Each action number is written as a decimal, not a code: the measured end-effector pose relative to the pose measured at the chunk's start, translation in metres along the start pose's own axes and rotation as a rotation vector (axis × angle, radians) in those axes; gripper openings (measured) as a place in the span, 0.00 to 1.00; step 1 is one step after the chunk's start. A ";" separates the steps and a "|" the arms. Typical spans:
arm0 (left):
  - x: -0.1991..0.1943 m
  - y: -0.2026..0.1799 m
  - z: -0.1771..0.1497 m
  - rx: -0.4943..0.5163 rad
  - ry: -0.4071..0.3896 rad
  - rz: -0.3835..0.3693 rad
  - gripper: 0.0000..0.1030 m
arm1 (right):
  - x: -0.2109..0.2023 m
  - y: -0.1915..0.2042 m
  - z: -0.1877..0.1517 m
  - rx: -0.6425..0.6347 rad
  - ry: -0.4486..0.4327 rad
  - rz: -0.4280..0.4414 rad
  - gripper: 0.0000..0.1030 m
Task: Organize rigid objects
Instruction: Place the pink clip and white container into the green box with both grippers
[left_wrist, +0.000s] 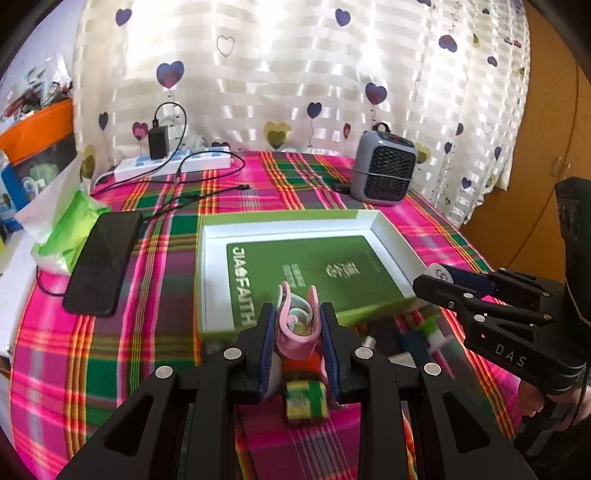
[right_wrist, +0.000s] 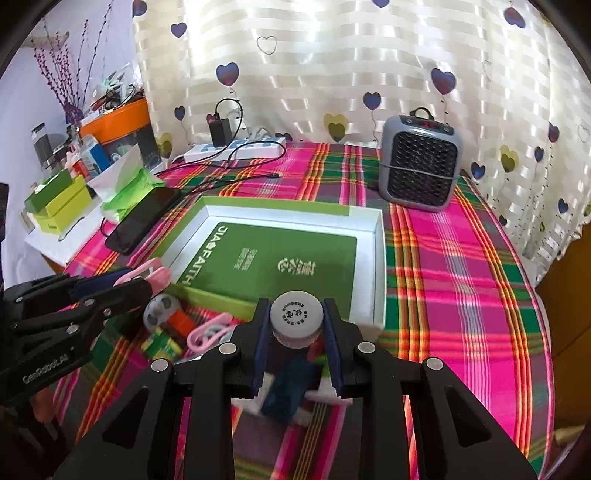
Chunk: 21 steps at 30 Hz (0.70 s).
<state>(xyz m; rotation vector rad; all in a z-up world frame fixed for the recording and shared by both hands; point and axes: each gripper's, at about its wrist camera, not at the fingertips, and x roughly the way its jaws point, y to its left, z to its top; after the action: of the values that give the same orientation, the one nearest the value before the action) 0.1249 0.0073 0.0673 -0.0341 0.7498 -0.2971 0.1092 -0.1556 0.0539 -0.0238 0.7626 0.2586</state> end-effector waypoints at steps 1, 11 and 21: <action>0.003 0.001 0.003 0.003 -0.001 -0.001 0.22 | 0.002 -0.001 0.002 -0.001 0.000 0.001 0.28; 0.045 0.019 0.024 -0.011 0.058 0.004 0.22 | 0.048 -0.017 0.022 0.030 0.042 0.011 0.28; 0.080 0.029 0.033 -0.011 0.107 0.030 0.22 | 0.085 -0.027 0.034 0.024 0.098 -0.002 0.28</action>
<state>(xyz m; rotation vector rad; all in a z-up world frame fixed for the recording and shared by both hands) 0.2097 0.0103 0.0339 -0.0177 0.8579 -0.2671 0.1975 -0.1588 0.0187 -0.0146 0.8627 0.2475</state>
